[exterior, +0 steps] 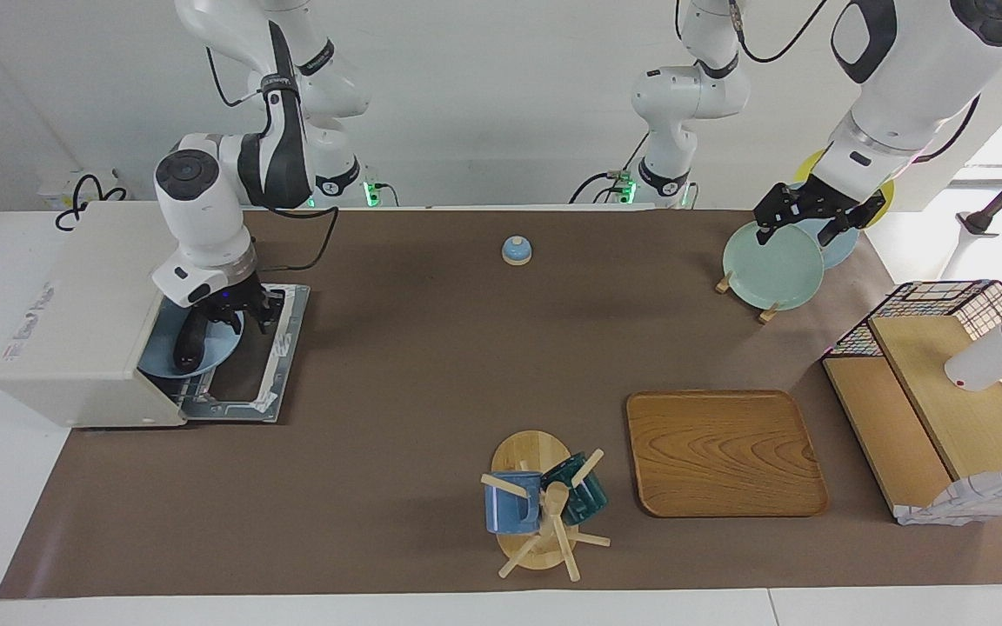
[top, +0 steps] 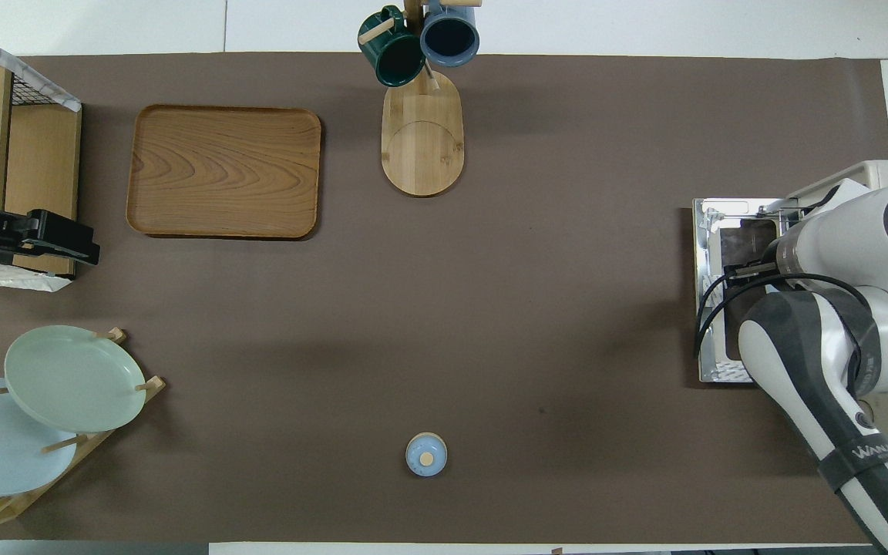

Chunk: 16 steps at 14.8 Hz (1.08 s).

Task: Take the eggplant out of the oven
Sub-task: 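Grasp the light blue plate inside the oven with the right gripper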

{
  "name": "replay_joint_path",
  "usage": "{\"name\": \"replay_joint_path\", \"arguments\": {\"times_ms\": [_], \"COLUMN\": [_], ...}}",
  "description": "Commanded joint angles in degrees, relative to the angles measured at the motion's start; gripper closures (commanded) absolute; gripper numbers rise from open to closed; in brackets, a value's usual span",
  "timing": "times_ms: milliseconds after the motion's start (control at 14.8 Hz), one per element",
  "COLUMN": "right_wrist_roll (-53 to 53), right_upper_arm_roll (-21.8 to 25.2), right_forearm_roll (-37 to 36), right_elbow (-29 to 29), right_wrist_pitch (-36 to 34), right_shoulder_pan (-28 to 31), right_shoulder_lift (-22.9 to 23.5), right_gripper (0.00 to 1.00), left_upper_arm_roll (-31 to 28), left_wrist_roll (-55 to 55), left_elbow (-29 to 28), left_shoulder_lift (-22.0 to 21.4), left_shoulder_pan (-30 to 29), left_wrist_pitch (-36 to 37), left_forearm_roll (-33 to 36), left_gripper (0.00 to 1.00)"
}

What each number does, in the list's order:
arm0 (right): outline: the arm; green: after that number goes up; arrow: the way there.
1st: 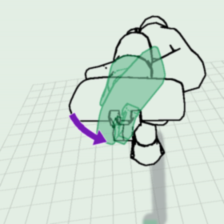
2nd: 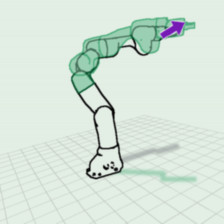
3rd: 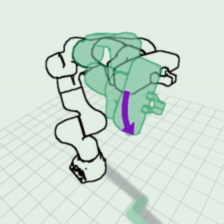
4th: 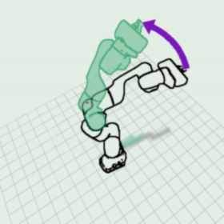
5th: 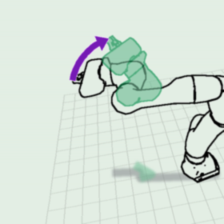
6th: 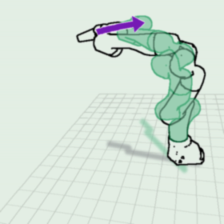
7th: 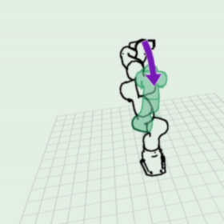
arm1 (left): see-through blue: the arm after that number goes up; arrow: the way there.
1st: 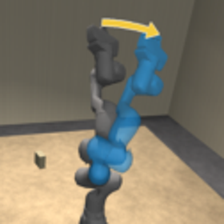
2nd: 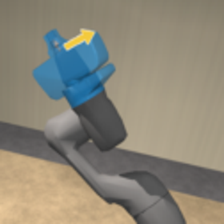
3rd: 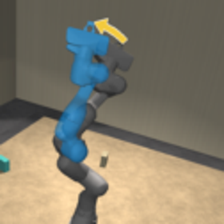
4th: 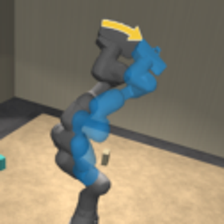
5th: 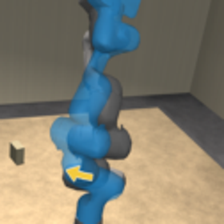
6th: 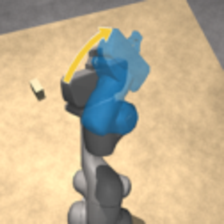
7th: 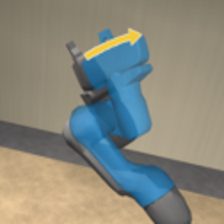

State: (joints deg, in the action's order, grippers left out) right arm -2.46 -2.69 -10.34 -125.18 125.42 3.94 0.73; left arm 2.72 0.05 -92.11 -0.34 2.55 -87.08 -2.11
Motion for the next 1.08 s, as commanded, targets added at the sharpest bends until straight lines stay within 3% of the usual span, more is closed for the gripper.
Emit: {"name": "replay_joint_path", "arguments": {"times_ms": [0,472,540,607,877,944,1012], "right_wrist_roll": [-3.2,-5.3,-5.1,-4.9,-3.1,-3.0,-3.1], "right_upper_arm_roll": [-0.1,-0.2,-0.2,-0.3,-0.4,-0.4,-0.4], "right_forearm_roll": [-2.7,-3.6,-3.6,-3.6,-3.5,-3.5,-3.5], "right_elbow": [-2.1,-2.6,-2.6,-2.6,-5.3,-5.5,-5.1], "right_wrist_pitch": [1.5,1.7,1.7,2.0,5.5,5.6,4.8], "right_shoulder_pan": [0.4,3.6,3.5,3.5,3.4,3.4,2.9], "right_shoulder_lift": [-1.4,-1.5,-1.5,-1.5,-1.9,-1.3,-1.1], "right_gripper": [0.49,0.50,0.66,0.71,0.71,0.79,0.97], "left_upper_arm_roll": [0.4,0.4,0.4,0.4,0.4,0.4,0.4], "left_wrist_roll": [0.2,-0.2,-0.2,-0.3,-0.3,-0.3,-0.3], "left_elbow": [-1.8,-1.8,-1.8,-1.8,-1.8,-1.8,-1.8], "left_shoulder_lift": [-1.4,-1.3,-1.3,-1.3,-1.3,-1.3,-1.3], "left_shoulder_pan": [-0.4,-0.5,-0.5,-0.5,-0.4,-0.4,-0.4], "left_wrist_pitch": [-1.5,-1.5,-1.6,-1.5,-1.5,-1.5,-1.5], "left_forearm_roll": [1.1,1.1,1.1,1.1,1.0,1.0,1.0], "left_gripper": [0.00,0.00,0.00,0.00,0.00,0.00,0.00]}}
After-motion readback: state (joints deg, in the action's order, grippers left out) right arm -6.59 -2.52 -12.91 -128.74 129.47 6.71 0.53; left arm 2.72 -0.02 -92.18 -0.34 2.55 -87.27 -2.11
